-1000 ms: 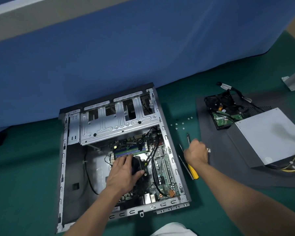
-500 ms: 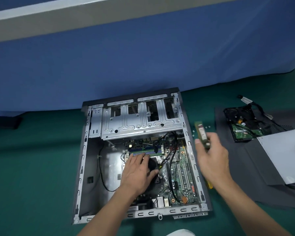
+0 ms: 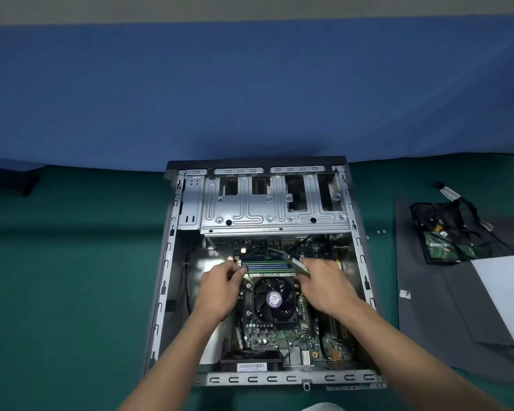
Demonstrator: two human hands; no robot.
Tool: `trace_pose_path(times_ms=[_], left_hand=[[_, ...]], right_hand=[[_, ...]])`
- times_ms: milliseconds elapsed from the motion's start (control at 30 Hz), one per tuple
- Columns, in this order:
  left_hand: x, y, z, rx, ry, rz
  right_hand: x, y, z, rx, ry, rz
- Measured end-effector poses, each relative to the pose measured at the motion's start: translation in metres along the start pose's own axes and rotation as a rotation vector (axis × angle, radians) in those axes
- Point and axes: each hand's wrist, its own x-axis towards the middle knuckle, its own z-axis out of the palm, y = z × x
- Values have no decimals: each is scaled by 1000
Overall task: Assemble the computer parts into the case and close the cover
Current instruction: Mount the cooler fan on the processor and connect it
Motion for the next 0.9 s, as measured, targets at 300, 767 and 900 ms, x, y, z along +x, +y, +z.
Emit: trace_pose_path(times_ms=[300,767,900], left_hand=[[-7,-17,-10,-48,-66,-100],[-11,-27,-2,-143,-74,-138],[-11,-29,-3,-176,-82,-144]], right_hand=[[41,-14,-2,-280,45,-172],[77,-15,16,-486,-170,-53],[86,-17,11,-466,-320,-35]])
